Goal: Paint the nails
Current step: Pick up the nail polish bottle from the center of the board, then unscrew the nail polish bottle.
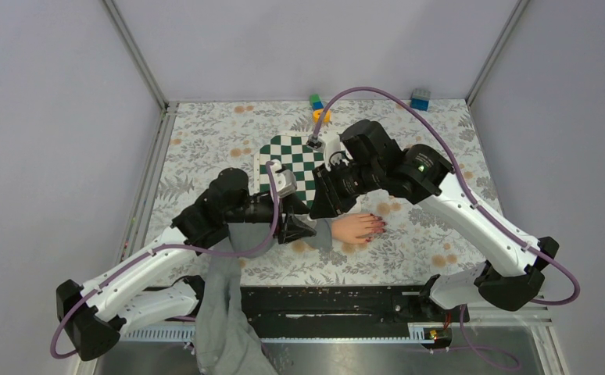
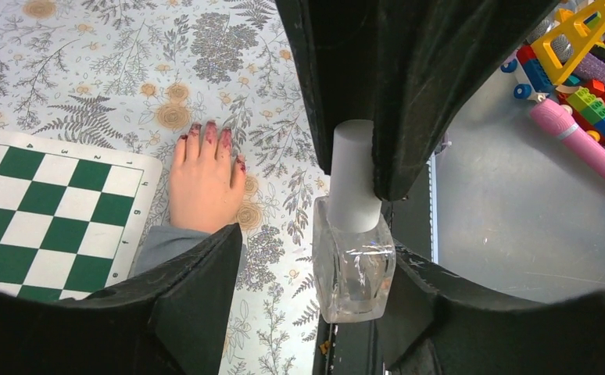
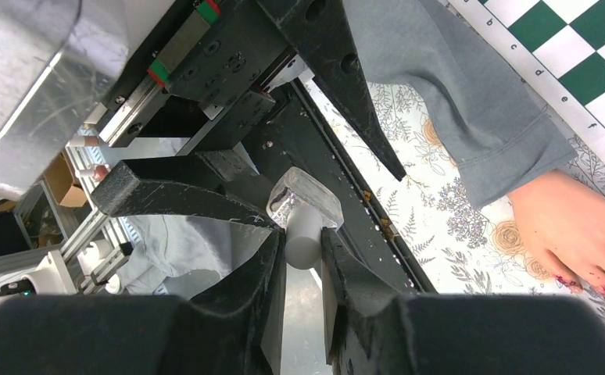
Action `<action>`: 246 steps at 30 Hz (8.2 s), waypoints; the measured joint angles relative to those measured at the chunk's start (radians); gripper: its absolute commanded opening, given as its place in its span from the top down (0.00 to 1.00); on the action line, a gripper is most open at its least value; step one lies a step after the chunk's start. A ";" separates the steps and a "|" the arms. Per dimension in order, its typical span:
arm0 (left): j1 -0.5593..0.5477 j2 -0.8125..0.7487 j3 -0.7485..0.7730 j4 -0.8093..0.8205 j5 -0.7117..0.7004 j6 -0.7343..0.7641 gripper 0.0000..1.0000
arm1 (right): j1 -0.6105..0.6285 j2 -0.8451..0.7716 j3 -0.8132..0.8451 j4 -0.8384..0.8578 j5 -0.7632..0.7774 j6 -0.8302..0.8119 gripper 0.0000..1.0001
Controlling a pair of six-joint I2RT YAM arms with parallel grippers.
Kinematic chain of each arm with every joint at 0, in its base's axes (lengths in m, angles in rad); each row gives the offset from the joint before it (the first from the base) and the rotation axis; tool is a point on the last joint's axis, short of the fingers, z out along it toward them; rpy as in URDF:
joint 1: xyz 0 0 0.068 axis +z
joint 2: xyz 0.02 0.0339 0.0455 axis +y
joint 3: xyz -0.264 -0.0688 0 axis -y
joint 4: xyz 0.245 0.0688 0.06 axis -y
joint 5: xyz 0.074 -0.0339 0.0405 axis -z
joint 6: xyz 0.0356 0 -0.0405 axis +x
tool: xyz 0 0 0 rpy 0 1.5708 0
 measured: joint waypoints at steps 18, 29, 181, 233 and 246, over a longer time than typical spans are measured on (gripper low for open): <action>-0.006 -0.004 0.000 0.029 0.032 -0.035 0.76 | 0.000 -0.001 -0.011 0.022 0.002 0.007 1.00; -0.008 -0.016 -0.012 0.040 0.036 -0.032 1.00 | 0.002 -0.002 -0.034 0.055 0.016 0.035 0.20; 0.093 -0.209 -0.147 0.296 -0.121 -0.254 1.00 | 0.288 -0.285 -0.529 0.940 0.684 0.262 0.41; 0.100 -0.176 -0.157 0.457 0.106 -0.378 1.00 | 0.300 -0.307 -0.520 0.920 0.572 0.133 1.00; 0.103 -0.165 -0.164 0.599 0.293 -0.495 1.00 | 0.295 -0.370 -0.595 1.043 0.359 0.079 1.00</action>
